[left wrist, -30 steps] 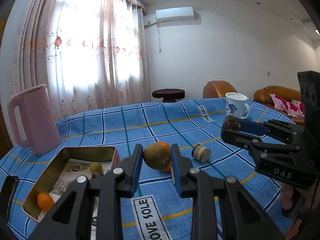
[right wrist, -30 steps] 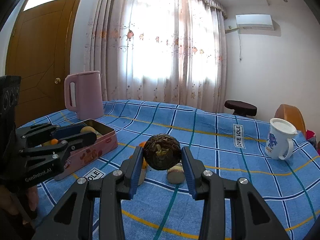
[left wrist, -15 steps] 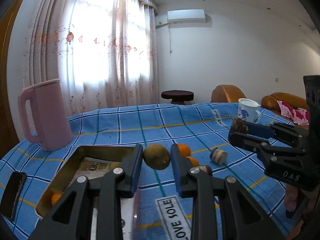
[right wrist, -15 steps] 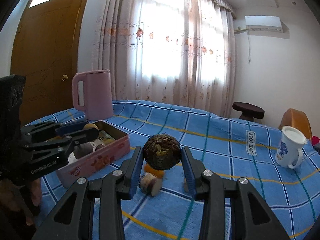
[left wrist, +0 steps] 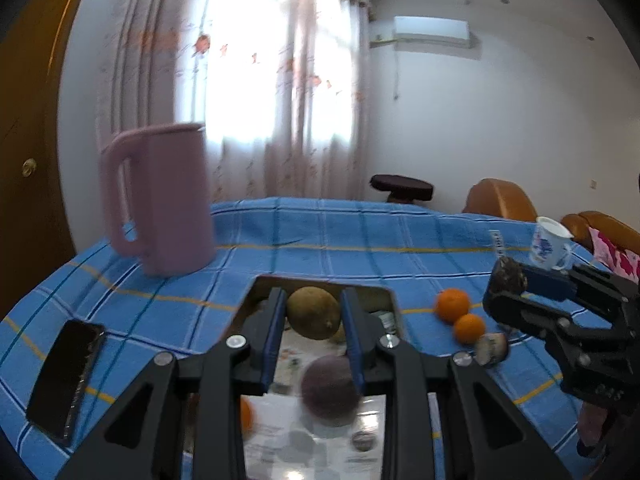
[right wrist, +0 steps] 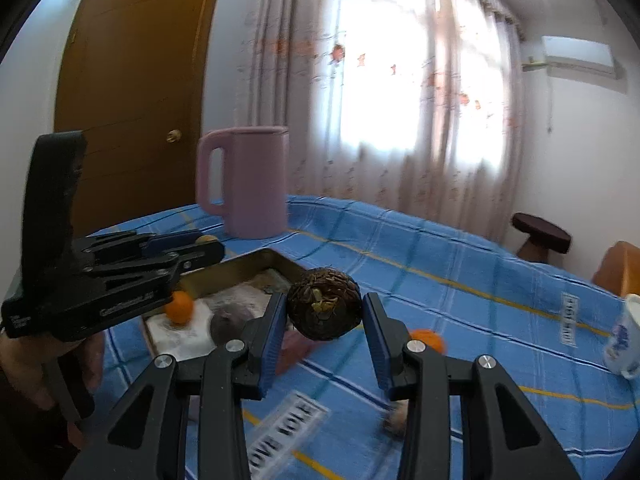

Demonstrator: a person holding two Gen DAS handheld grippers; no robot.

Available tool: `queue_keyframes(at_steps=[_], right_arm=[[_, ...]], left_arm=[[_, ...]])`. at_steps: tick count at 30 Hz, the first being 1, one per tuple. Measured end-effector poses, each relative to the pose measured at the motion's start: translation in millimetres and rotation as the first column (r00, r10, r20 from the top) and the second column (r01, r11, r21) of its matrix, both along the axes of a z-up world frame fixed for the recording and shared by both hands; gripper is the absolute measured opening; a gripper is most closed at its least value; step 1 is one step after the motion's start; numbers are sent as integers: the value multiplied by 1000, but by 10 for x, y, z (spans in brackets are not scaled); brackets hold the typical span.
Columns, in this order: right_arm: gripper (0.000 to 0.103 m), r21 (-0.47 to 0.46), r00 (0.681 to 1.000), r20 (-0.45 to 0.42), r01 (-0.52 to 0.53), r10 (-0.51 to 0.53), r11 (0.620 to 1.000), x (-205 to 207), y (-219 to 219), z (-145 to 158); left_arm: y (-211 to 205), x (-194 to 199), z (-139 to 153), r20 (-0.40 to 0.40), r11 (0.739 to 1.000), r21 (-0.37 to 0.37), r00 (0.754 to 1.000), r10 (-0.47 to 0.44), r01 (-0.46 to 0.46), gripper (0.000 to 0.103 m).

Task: Organize fruits
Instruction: 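Carry the kiwi-like fruit with the left gripper while the right gripper carries the spiky fruit toward the tin, then open the left gripper over the tin while the right gripper releases the spiky fruit there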

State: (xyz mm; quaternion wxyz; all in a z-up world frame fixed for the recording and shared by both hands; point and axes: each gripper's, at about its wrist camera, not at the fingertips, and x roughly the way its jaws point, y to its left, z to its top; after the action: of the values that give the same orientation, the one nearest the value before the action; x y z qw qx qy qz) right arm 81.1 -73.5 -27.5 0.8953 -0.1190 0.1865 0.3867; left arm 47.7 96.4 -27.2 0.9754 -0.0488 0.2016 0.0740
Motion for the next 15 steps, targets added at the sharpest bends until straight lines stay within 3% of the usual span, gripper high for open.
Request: queue_keyframes(at_steps=[9, 15], right_arm=[[41, -114, 988, -80, -139, 131, 984, -186, 642, -293], [41, -210, 977, -149, -183, 154, 960, -198, 881, -471]], left_arm=[[268, -2, -175, -102, 999, -16, 994, 28, -29, 30], [380, 14, -253, -135, 998, -21, 990, 47, -51, 30]])
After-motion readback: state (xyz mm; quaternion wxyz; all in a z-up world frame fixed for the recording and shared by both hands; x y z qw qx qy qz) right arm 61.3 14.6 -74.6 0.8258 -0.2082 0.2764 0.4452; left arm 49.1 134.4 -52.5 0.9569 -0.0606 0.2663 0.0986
